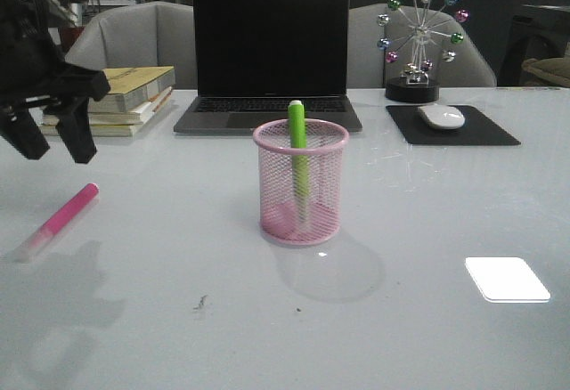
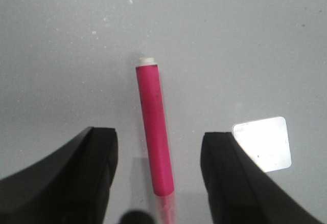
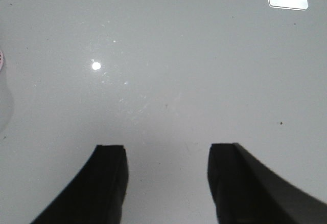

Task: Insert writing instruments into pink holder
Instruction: 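Lower the left gripper onto the pink marker and grasp it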

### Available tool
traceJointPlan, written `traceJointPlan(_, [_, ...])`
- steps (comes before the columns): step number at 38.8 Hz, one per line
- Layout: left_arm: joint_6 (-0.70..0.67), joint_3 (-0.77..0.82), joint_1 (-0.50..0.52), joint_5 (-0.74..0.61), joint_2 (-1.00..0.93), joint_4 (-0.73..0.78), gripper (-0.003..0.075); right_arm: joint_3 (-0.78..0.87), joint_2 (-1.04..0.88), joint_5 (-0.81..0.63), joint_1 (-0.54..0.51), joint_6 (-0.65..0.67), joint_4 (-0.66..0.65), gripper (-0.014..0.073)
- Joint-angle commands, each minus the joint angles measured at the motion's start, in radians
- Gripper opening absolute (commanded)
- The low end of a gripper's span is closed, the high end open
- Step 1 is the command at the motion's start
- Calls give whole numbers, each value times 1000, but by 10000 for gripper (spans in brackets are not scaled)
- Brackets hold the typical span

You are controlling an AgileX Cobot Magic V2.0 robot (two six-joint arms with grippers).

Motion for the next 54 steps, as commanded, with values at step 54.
traceJointPlan(54, [0,-33,-6,-136,83,-7,424,-29,-10,-55,-6,-8,7,466])
